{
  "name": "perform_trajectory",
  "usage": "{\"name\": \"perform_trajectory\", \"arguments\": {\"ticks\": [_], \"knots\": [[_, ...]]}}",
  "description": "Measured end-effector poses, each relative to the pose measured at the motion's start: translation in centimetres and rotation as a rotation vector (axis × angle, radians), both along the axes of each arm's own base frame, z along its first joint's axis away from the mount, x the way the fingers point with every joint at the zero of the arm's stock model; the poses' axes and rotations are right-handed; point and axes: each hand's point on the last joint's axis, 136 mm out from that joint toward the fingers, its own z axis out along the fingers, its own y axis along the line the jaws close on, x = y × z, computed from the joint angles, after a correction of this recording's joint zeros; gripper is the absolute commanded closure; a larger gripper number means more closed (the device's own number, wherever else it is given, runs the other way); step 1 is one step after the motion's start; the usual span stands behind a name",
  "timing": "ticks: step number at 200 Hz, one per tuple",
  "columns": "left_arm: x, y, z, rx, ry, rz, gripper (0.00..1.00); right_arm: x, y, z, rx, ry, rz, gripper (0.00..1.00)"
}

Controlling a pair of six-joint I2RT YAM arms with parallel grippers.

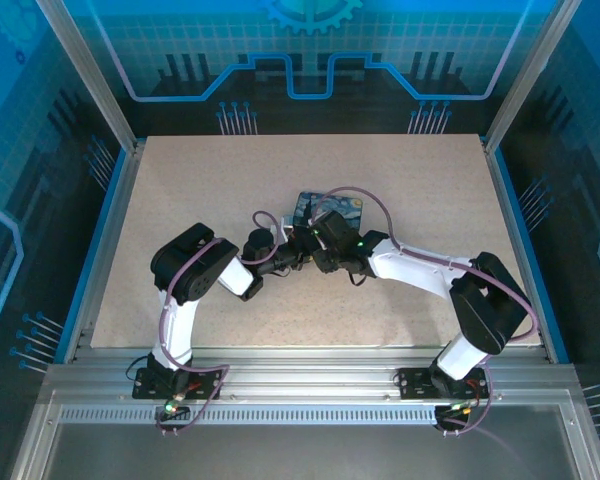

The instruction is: Unlock the padlock with the key

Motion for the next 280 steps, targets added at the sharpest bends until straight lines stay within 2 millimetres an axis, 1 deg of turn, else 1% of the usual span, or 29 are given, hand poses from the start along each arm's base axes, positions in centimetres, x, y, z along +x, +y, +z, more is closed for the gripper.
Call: {"name": "perform_trajectory", "arguments": {"ticks": [21,64,98,112,118,126,132,141,152,172,183,226,242,263,280], "knots": [[0.0,0.0,0.0,-0.001,0.001,-0.002,1.0,0.4,0.1,-0.2,-0.024,-0.002,0.007,0.6],[0.2,0.2,0.1,-0.006,0.003,0.004,1.0,0.8,0.3,-1.4,-0.072,0.014,0.025,0.62],[0.3,0.2,0.3,-0.016,0.007,0.006,1.0,1.0,0.3,-1.2,-0.086,0.007,0.03,0.64],[0.4,0.1,0.4,-0.018,0.004,0.006,1.0,1.0,0.2,-1.1,-0.091,0.003,0.029,0.71],[0.4,0.1,0.4,-0.018,0.003,0.006,1.0,1.1,0.2,-1.1,-0.094,-0.001,0.028,0.77],[0.4,0.1,0.4,-0.018,0.004,0.007,1.0,1.2,0.1,-1.0,-0.092,-0.001,0.021,0.87],[0.4,0.1,0.4,-0.018,0.004,0.009,1.0,1.1,0.2,-1.0,-0.094,-0.002,0.024,0.91],[0.5,0.3,0.3,-0.016,0.008,0.016,0.99,1.1,0.4,-0.9,-0.082,0.005,0.028,0.95],[0.7,0.4,0.3,-0.015,0.008,0.022,0.98,1.1,0.6,-0.8,-0.071,0.009,0.028,0.97],[0.6,0.4,0.2,-0.012,0.01,0.02,0.96,1.0,0.7,-1.0,-0.04,0.036,0.026,0.98],[0.6,0.4,0.2,-0.011,0.011,0.021,0.95,1.0,0.7,-1.0,-0.025,0.048,0.027,0.97],[0.3,0.6,-0.3,-0.002,0.019,0.02,0.84,0.7,0.8,-1.5,-0.007,0.065,0.036,0.97],[0.0,0.9,-0.9,0.017,0.022,0.021,0.77,0.4,1.0,-2.2,0.009,0.074,0.047,0.97],[-0.7,1.4,-2.2,0.042,0.046,0.024,0.76,-0.2,1.2,-3.7,0.021,0.101,0.059,0.98],[-1.2,1.7,-3.0,0.059,0.061,0.03,0.72,-0.5,1.4,-4.6,0.035,0.112,0.07,0.98]]}}
